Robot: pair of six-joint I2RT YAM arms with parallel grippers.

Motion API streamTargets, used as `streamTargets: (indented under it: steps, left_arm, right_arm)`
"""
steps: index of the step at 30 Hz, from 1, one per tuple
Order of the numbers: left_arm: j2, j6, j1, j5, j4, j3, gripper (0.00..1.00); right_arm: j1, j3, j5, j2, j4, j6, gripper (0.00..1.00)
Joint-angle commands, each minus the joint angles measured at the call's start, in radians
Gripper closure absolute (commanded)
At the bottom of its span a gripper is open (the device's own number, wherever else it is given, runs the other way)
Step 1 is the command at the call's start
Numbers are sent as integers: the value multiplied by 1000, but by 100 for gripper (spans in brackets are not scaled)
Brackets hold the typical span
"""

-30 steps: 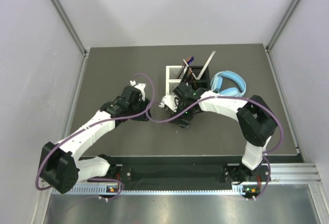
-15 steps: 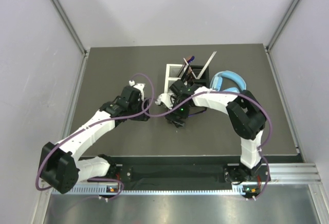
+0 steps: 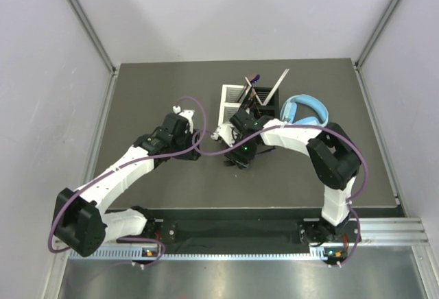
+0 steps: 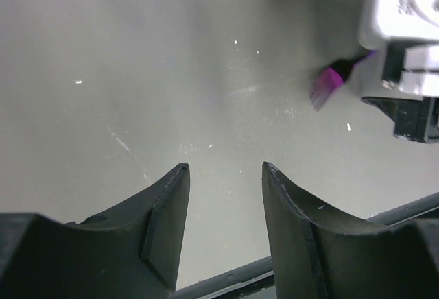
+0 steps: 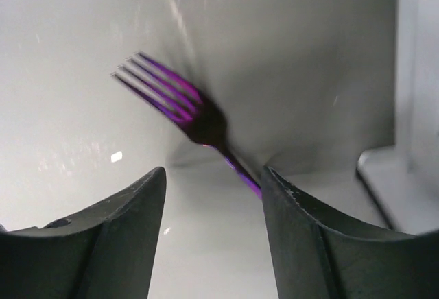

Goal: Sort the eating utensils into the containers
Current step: Pick up the fork at the center of the board.

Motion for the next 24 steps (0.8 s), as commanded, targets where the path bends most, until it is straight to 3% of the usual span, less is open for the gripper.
streamTargets:
  steps: [1, 3, 9, 13, 23, 24]
  left_arm:
    - [-8, 4, 0, -2, 21, 34, 48]
    - [-13, 5, 0, -1, 15, 33, 48]
    - [-51, -7, 0, -84, -6, 28, 49]
    - [-73, -12, 0, -107, -12, 31, 48]
    - [-88, -18, 0, -130, -25, 27, 48]
    - [-93, -21, 1, -136, -26, 27, 49]
  right_arm:
    - [5, -91, 56, -12, -48, 46, 48]
    - [16, -91, 65, -12, -52, 49, 55]
    - [57, -122, 141, 8, -2, 58, 58]
    - [82, -128, 164, 38, 35, 61, 73]
    - [99, -113, 137, 93, 44, 75, 94]
    - [100, -105, 128, 101, 40, 81, 100]
